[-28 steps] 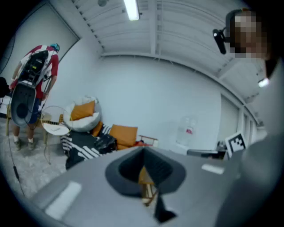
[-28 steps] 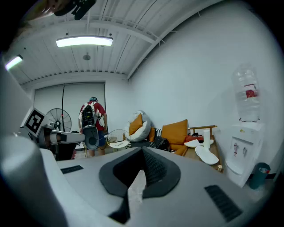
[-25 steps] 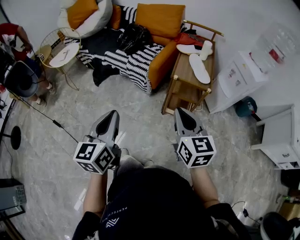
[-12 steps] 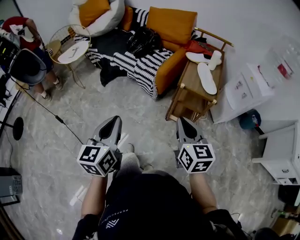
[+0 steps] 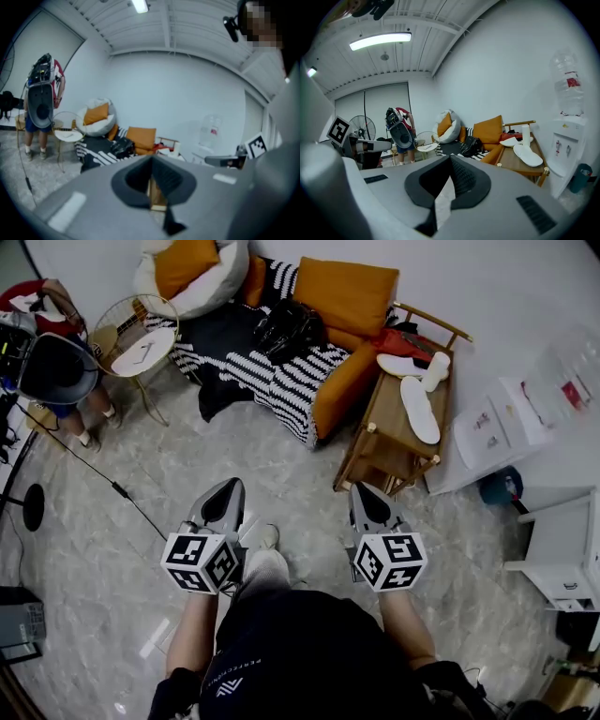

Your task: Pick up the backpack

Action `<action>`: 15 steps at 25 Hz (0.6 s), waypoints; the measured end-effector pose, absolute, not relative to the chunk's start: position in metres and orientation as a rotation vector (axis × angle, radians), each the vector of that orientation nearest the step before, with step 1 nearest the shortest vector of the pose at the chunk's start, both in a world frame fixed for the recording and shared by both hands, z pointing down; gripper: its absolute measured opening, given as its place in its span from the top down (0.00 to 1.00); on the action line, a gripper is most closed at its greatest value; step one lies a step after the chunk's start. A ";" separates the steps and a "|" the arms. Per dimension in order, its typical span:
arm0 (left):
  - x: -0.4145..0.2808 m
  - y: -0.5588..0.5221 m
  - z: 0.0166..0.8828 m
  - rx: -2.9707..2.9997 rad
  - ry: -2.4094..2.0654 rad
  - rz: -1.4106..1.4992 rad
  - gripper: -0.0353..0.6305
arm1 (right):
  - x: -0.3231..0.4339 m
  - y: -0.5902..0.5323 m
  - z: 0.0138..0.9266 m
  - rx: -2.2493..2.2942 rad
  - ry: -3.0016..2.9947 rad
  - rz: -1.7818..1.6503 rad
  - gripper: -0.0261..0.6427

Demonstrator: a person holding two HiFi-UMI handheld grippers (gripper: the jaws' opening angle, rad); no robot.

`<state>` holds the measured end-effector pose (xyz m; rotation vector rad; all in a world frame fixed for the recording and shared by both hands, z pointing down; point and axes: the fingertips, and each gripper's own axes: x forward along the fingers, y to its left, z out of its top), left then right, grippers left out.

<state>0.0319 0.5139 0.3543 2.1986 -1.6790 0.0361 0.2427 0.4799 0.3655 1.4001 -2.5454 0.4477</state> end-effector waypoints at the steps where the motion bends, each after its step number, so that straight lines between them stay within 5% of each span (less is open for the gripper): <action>1: 0.029 0.507 0.355 2.202 -1.676 0.039 0.93 | 0.239 0.474 0.367 1.401 -2.538 0.455 0.97; 15: -0.046 0.405 0.358 2.194 -1.694 0.052 0.93 | 0.156 0.371 0.388 1.342 -2.468 0.491 0.97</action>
